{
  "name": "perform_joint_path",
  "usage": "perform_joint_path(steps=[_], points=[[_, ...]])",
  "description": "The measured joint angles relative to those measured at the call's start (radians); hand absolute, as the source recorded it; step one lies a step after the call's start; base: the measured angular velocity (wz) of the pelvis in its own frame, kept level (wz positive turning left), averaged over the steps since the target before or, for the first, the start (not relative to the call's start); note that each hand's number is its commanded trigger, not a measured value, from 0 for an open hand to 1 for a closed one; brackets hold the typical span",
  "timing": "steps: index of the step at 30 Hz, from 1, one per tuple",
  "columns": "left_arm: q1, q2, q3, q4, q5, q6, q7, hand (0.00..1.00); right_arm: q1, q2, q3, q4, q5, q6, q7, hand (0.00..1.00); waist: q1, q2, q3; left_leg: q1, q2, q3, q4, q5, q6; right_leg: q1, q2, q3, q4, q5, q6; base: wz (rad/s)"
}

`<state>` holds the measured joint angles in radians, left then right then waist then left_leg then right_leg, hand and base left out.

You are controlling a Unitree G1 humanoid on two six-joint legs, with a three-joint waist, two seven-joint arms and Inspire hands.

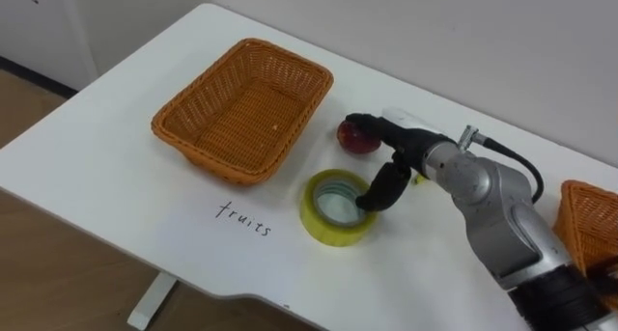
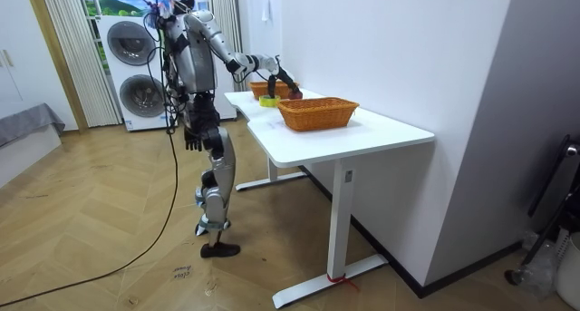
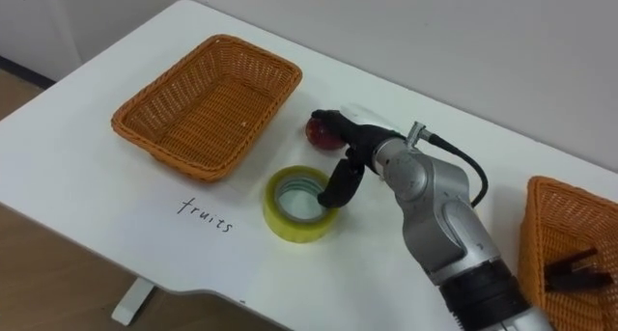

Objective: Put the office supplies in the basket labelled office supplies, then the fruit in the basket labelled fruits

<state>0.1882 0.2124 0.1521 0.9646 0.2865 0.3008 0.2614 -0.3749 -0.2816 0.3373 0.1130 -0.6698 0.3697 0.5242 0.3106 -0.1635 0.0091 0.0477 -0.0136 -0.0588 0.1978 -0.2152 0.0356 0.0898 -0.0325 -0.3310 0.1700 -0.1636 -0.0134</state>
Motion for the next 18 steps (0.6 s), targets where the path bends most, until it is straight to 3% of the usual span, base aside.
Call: perform_joint_path(steps=[18], points=[[-0.003,0.000,0.001,0.001,0.001,0.006,-0.008,0.00,0.000,0.001,0.014,-0.016,-0.049,0.021,0.039,0.00,0.003,-0.014,0.0002,0.003,0.000,0.001,-0.001,0.000,0.000,0.002,0.000,-0.003,-0.001,0.000,0.000,0.00]])
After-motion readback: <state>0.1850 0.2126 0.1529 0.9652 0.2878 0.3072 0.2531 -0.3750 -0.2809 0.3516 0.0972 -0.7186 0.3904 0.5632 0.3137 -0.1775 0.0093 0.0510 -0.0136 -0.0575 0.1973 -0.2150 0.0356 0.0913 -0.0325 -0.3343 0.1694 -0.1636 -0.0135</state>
